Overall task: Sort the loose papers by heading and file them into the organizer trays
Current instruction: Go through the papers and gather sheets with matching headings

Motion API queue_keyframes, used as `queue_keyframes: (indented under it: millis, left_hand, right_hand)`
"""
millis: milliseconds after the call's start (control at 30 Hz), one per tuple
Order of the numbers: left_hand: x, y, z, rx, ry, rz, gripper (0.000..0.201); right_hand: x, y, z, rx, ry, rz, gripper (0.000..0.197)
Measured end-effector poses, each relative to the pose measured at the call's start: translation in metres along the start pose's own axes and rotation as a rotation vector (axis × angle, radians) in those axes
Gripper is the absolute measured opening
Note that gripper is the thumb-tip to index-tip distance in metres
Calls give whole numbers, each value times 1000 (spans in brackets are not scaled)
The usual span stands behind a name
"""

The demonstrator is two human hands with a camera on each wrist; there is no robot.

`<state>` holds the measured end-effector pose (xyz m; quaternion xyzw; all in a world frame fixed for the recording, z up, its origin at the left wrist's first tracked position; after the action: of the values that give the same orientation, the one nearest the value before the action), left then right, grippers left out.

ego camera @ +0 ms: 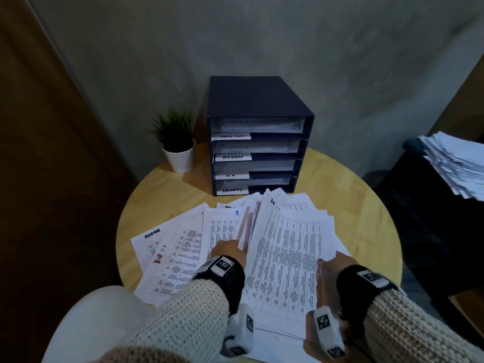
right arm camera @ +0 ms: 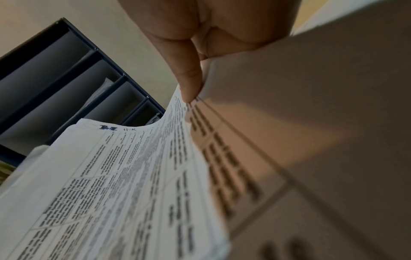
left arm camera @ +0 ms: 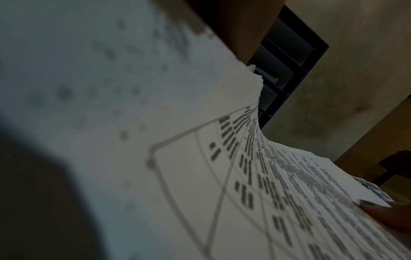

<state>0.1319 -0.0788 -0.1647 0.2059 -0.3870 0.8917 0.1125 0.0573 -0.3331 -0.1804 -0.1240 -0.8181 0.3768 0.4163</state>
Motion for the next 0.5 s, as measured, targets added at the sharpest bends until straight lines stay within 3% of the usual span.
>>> queue_keyframes:
  millis: [100,267,400,500]
  left_hand:
    - [3,-2,9,39,47,28,39]
    - [31,-31,39,172,231,122,41]
    - [42,-67,47,190,338,218,22]
    - [51,-101,52,221,339,314,22]
  right_hand:
    - [3,-4,-2,55,15,17,56]
    - [12,-11,-2,126,-83,64,49]
    - [16,-13,2,5,-97,95,51]
    - [22,-15,4,-56,-88,79,55]
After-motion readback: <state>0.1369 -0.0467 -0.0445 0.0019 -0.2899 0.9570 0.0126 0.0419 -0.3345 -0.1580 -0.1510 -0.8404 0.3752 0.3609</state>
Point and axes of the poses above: each hand's wrist, its own x-axis away from the middle knuckle, its own y-axis out of the palm, z = x × y, the point moved 4 cm from there along -x, towards the middle knuckle, and after that the axes turned 9 degrees about x, right-handed, at the moved point
